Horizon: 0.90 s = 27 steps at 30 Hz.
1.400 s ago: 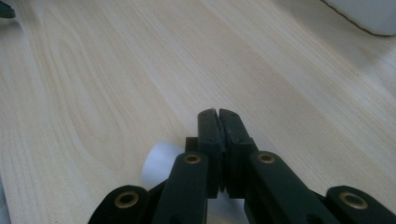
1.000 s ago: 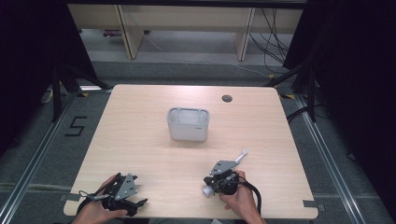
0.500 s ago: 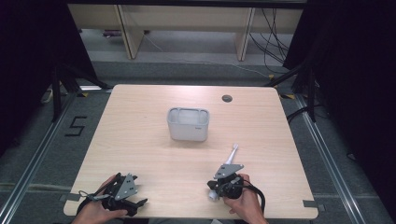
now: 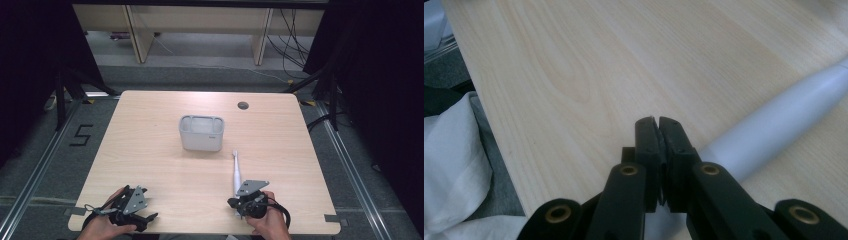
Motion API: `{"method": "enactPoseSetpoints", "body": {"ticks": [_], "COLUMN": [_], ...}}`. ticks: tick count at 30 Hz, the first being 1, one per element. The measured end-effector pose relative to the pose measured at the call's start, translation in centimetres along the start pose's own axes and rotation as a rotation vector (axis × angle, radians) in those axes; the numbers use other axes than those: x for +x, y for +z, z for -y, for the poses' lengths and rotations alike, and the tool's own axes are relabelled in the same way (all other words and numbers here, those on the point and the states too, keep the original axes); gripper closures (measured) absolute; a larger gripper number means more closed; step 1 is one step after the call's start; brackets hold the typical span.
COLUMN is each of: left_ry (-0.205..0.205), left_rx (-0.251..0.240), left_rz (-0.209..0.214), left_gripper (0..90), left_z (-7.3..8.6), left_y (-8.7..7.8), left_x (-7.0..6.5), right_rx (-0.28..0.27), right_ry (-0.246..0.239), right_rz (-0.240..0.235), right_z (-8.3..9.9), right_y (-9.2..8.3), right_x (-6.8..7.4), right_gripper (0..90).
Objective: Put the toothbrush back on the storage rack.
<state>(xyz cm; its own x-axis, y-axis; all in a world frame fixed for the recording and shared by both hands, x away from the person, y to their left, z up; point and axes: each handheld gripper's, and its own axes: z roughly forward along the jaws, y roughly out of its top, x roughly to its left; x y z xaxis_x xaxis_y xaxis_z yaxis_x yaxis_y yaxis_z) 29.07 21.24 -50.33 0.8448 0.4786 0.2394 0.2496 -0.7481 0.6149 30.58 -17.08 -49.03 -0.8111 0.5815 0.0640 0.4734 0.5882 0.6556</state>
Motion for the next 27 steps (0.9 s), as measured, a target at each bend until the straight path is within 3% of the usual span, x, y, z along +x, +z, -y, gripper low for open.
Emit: {"method": "enactPoseSetpoints", "body": {"ticks": [3,6,7,8,10,12,14,27], "left_ry": [-0.006,-0.001,-0.007,-0.006,-0.002,-0.008,-0.002,-0.003], "left_rx": [-0.003,0.000,-0.004,-0.003,0.000,-0.003,0.000,0.003], "left_rz": [-0.003,-0.001,-0.004,-0.004,0.000,-0.003,-0.001,-0.001], "left_gripper": [16.3,16.4,16.4,16.4,16.3,16.4,16.3,16.4], "left_z": [0.0,0.0,0.0,0.0,0.0,0.0,0.0,0.0], "left_y": [0.1,0.0,0.1,0.1,0.0,0.1,0.0,0.1], "left_x": [0.0,0.0,0.0,0.0,0.0,0.0,0.0,0.0], "right_rx": [0.019,0.016,0.010,0.010,0.017,0.005,0.029,0.027], "right_ry": [0.014,-0.003,0.018,-0.004,0.009,-0.010,0.015,0.033], "right_rz": [-0.005,-0.012,0.006,-0.012,0.000,0.004,0.003,0.020], "right_z": [0.2,0.4,0.5,0.5,0.7,0.9,1.0,2.0], "right_y": [-0.3,-0.5,-0.6,-0.7,-0.9,-0.9,-1.1,-2.1], "right_x": [0.0,-0.2,-0.1,-0.3,-0.4,-0.6,-0.6,-1.6], "right_gripper": [87.8,87.8,87.8,87.8,87.8,87.8,87.8,87.8]}}
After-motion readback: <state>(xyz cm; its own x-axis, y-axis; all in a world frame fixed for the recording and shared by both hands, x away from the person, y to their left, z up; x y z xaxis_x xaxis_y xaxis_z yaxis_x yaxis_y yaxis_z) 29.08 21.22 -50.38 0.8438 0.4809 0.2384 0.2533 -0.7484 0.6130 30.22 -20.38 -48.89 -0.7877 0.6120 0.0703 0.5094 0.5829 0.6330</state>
